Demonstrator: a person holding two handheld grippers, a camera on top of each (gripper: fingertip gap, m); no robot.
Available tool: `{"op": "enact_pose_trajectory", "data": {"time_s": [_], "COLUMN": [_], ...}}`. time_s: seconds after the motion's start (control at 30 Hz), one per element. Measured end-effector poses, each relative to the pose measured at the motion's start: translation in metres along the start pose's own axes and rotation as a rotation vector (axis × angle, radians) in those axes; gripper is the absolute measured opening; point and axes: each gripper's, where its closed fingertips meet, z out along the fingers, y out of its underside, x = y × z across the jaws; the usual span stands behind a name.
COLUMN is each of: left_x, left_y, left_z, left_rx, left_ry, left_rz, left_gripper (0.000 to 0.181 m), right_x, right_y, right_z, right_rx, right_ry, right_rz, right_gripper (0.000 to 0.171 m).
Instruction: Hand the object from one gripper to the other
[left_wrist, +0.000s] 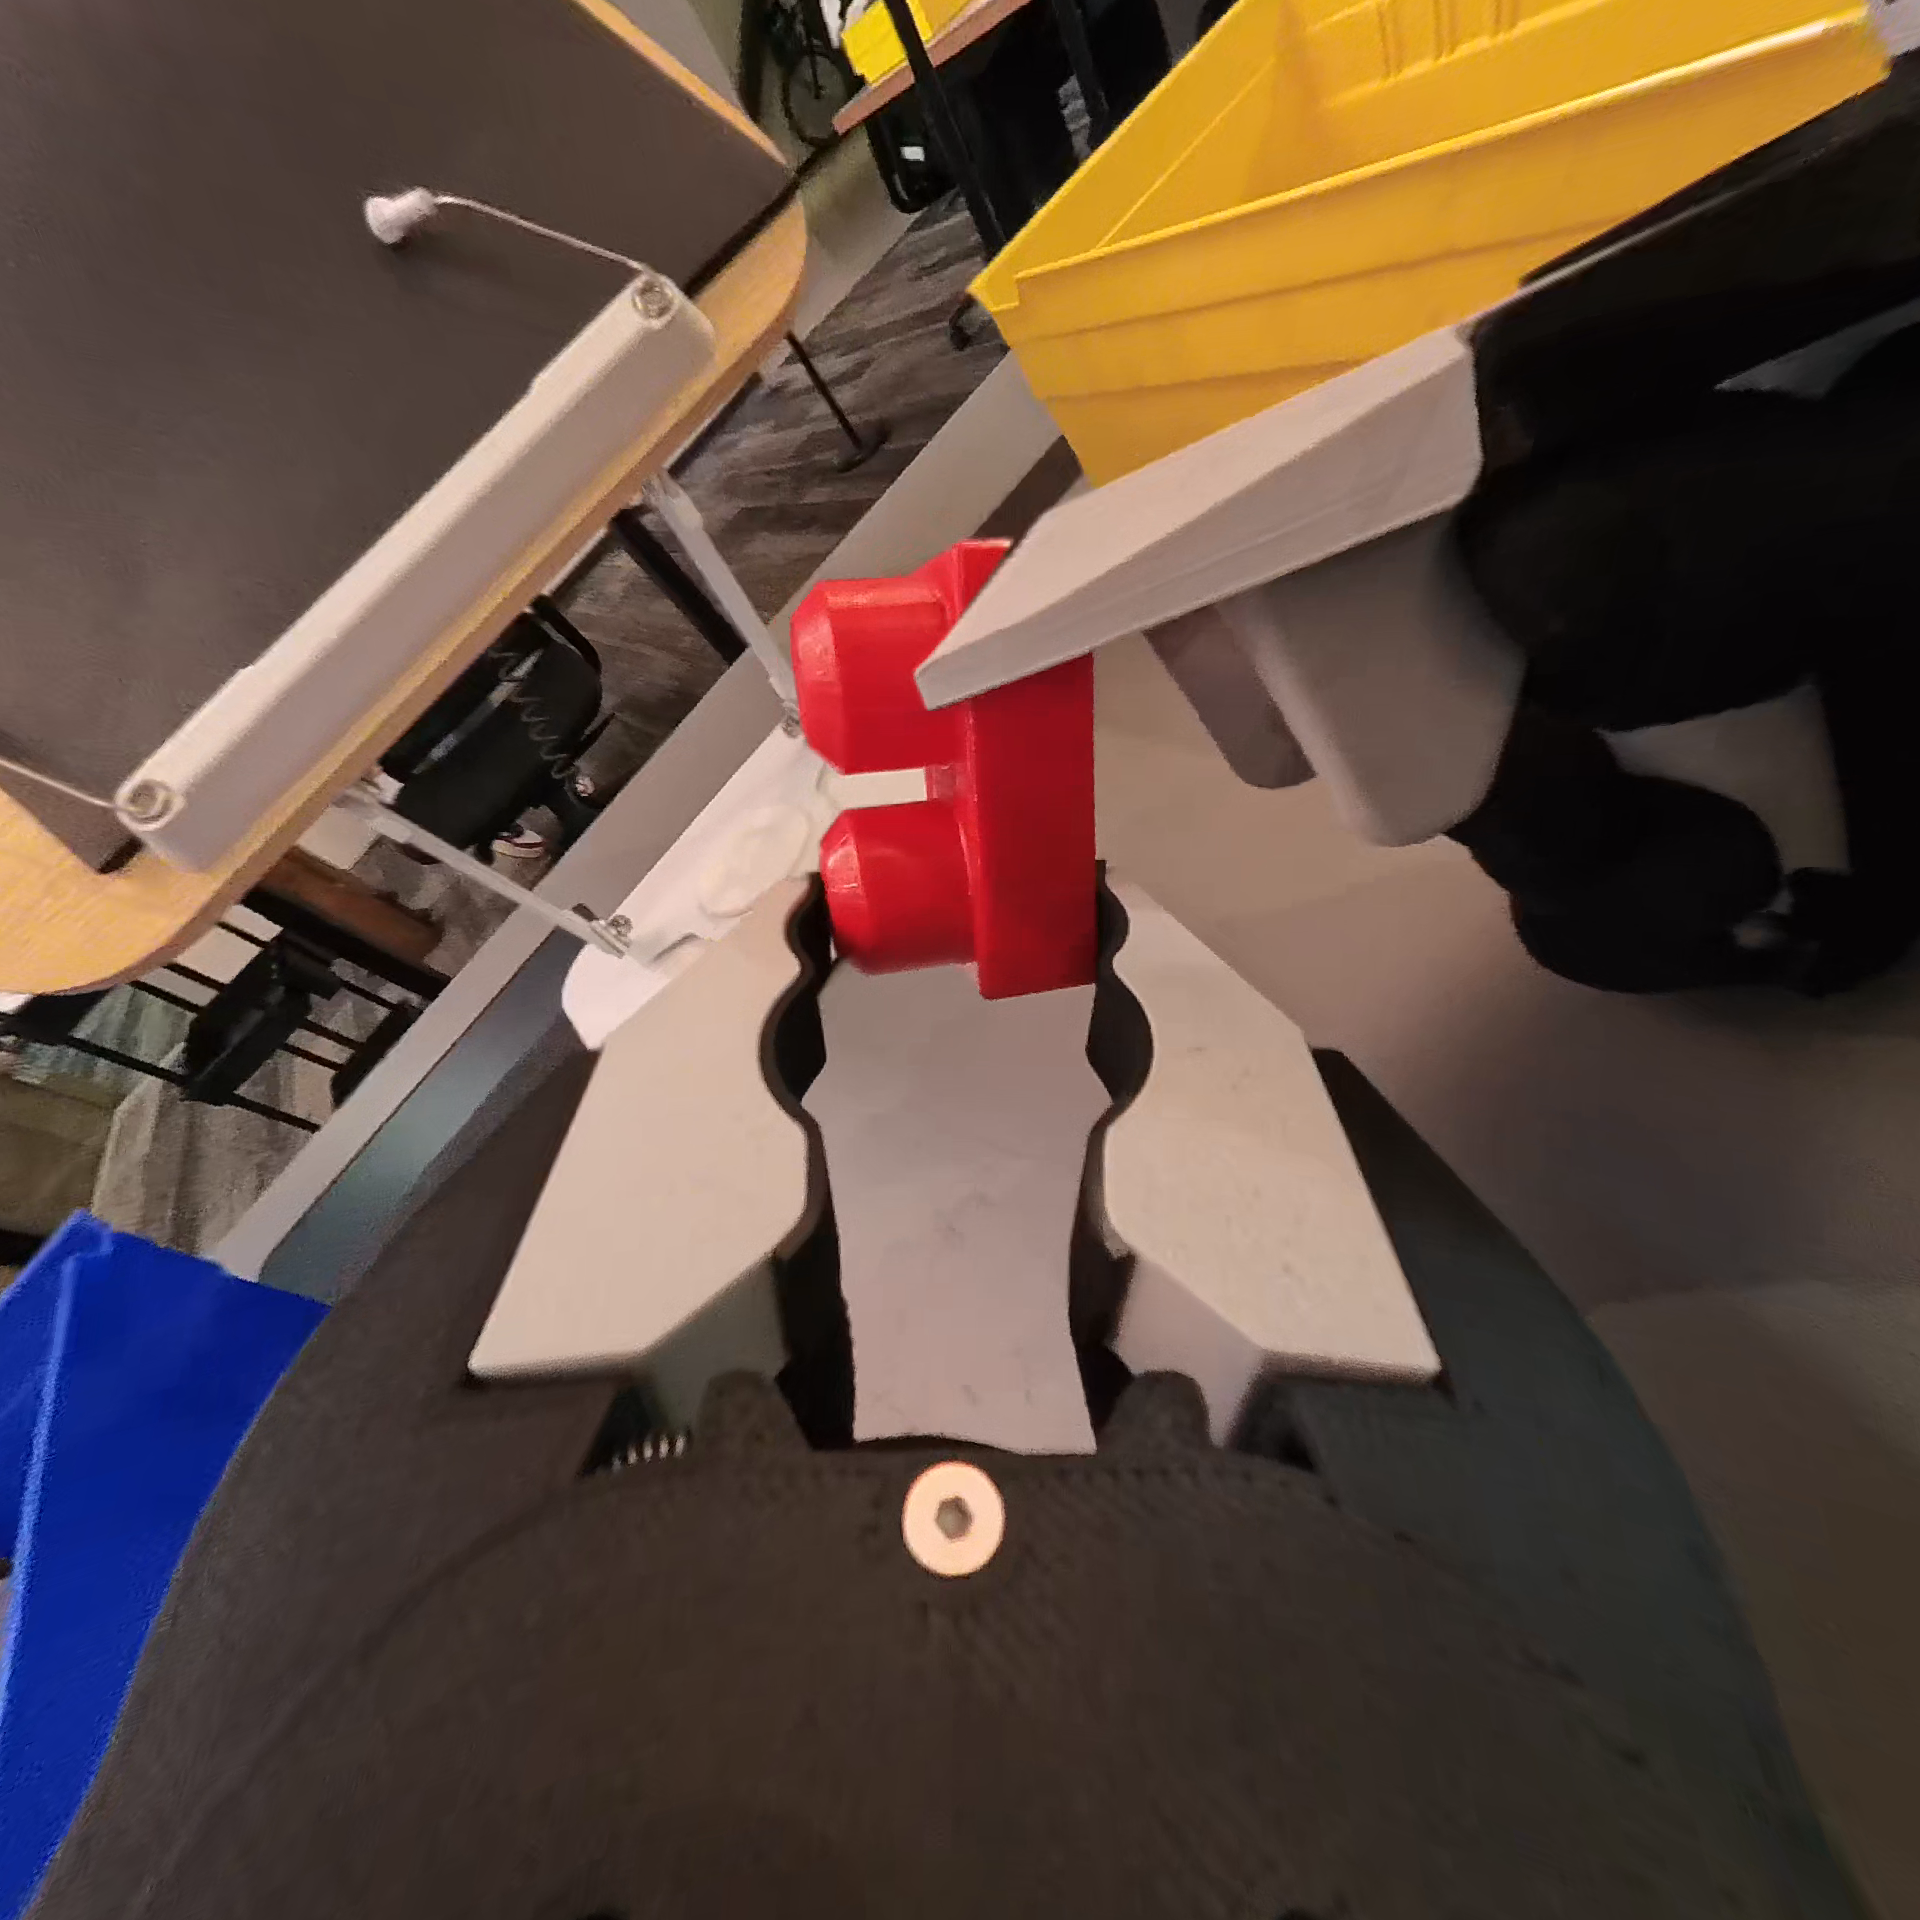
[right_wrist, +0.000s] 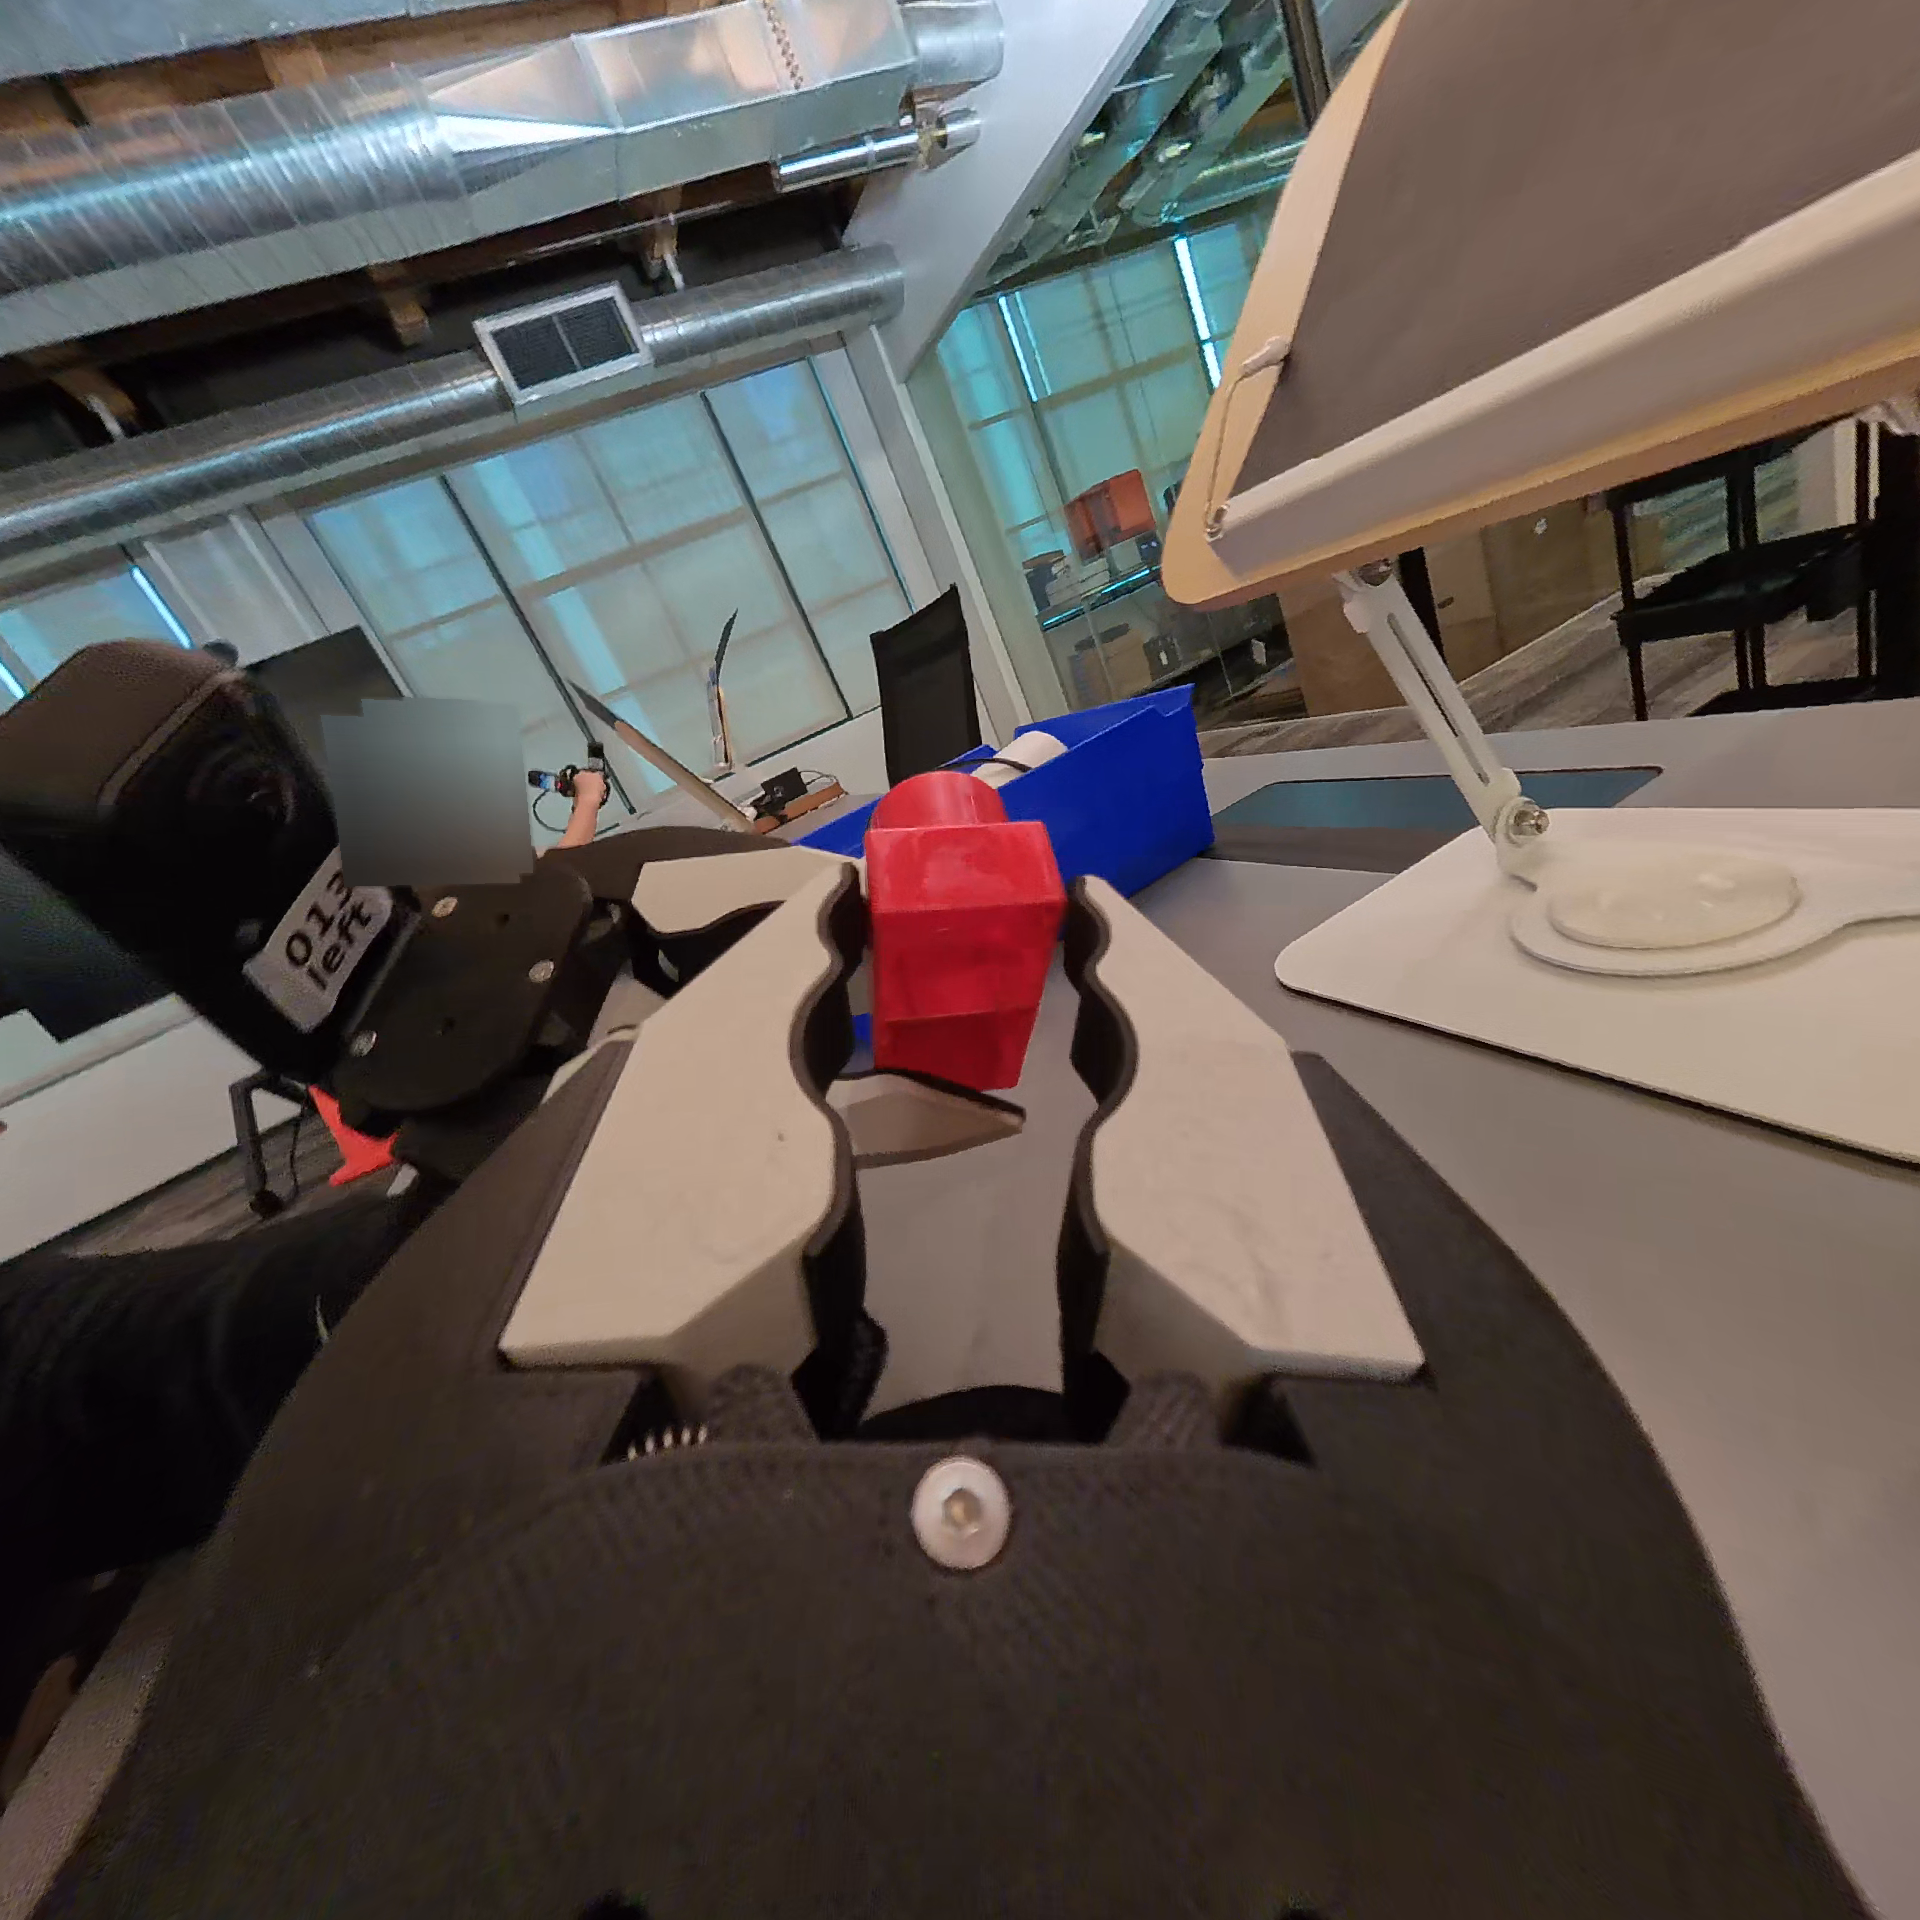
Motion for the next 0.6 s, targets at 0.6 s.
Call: {"op": "enact_pose_trajectory", "data": {"time_s": [0.6], "left_x": [0.047], "left_y": [-0.032], "left_z": [-0.062], "left_rx": [0.355], "left_ry": [1.048], "left_rz": [-0.584], "left_gripper": [0.047], "right_x": [-0.053], "right_y": [-0.002], "right_z": [-0.006], "right_rx": [-0.051], "right_ry": [-0.365], "right_rz": [-0.044], "right_gripper": [0.056]}}
